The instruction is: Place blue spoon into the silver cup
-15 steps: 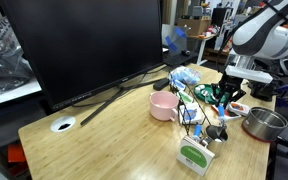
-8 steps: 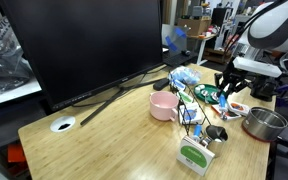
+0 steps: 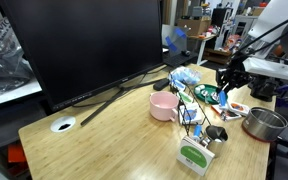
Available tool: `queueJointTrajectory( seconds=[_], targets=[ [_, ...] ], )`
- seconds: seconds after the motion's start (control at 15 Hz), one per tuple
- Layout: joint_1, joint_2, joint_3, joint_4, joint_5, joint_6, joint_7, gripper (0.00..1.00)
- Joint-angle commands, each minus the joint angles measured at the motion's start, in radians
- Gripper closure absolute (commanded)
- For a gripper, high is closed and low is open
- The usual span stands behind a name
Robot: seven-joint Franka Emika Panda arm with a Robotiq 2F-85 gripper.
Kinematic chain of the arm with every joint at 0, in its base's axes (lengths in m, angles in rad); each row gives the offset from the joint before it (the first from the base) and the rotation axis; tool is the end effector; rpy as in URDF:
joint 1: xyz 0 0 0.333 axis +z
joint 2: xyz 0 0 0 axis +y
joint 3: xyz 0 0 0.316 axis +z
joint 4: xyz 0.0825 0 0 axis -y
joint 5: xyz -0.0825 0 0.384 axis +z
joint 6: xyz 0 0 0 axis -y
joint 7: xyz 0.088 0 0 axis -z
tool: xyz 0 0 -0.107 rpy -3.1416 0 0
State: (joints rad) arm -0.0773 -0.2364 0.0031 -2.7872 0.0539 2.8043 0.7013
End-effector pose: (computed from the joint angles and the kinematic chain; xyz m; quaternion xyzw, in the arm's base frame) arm 0.3993 -0.0323 0.3050 -0.9089 0.3972 -0.1166 0.0501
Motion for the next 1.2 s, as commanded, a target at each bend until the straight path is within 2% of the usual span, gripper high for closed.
queueJointTrajectory(
  seconds=[0.0, 0.13, 0.2, 0.27, 0.4, 0.8, 0.93, 1.0, 1.13],
  targets=[
    [-0.075, -0.074, 0.105, -0.002, -0.123, 0.048, 0.078, 0.93],
    [-0.087, -0.113, 0.14, 0.015, -0.153, 0.056, 0.089, 0.93],
    [-0.087, -0.175, 0.153, -0.044, -0.156, 0.081, 0.086, 0.93],
    [-0.094, -0.151, 0.174, 0.016, -0.16, 0.059, 0.085, 0.93],
    [-0.088, -0.175, 0.199, 0.012, -0.151, 0.053, 0.072, 0.93],
    [-0.033, -0.158, 0.252, 0.013, -0.129, 0.054, 0.032, 0.93],
    [0.042, -0.128, 0.218, 0.01, -0.074, 0.022, -0.028, 0.93],
    [-0.009, -0.156, 0.258, 0.006, -0.105, 0.032, 0.029, 0.73],
    [0.02, -0.132, 0.248, 0.004, -0.084, 0.029, 0.003, 0.73]
  ],
)
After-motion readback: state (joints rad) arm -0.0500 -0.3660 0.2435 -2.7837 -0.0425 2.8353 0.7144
